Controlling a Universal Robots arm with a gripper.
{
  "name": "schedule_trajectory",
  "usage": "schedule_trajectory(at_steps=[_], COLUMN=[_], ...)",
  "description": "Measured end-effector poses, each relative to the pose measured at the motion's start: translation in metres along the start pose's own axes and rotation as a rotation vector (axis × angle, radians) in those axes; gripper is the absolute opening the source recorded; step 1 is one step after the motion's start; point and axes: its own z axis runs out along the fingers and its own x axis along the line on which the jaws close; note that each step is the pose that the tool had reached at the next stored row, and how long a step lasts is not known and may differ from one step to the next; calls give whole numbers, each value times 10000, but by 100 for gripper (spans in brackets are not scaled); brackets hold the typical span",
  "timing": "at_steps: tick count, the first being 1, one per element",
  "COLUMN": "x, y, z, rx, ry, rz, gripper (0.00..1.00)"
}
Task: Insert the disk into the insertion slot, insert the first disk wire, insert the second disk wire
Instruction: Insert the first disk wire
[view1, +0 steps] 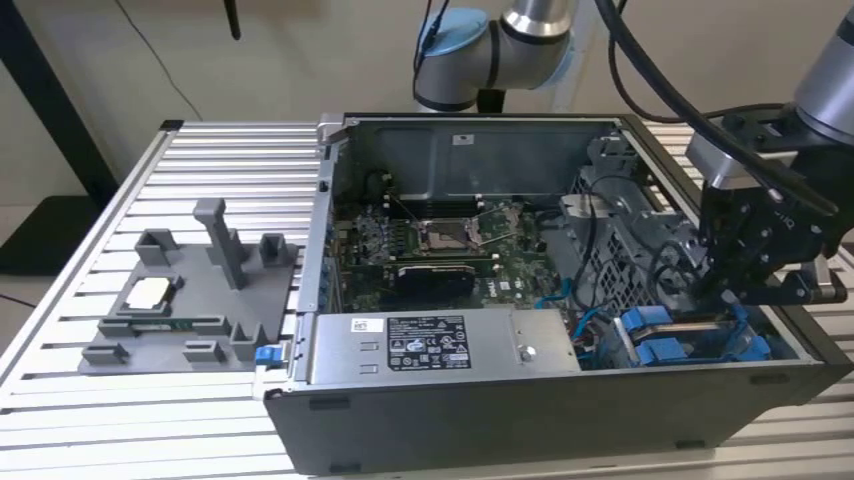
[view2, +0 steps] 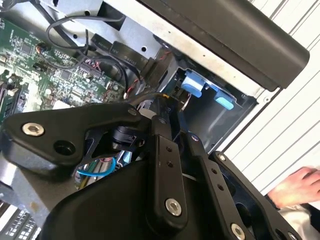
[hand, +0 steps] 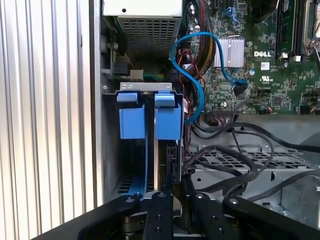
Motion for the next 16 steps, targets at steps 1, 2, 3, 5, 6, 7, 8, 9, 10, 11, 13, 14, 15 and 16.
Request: schedule_trajectory(at_steps=[1, 2, 3, 5, 6, 7, 8, 9, 10, 11, 13, 14, 15, 16], x=[0, 0, 1, 0, 0, 0, 1, 1, 1, 1, 1, 1, 1, 1], y=[-3, -4, -4, -7, -7, -7, -8, -8, -8, -8, -8, -8, -8, -8], z=[5, 9, 12, 18, 20, 24, 28, 33, 39, 47, 54, 56, 59, 61], rx=[0, 0, 0, 0, 0, -1, 0, 0, 0, 0, 0, 0, 0, 0], ry=[0, 1, -4, -13, -13, -14, -15, -15, -15, -16, -14, -12, -14, -15], rz=[1, 1, 2, 0, 0, 1, 0, 0, 0, 0, 1, 1, 1, 1], gripper=[19, 19, 19, 19, 19, 19, 19, 19, 19, 19, 19, 19, 19, 19])
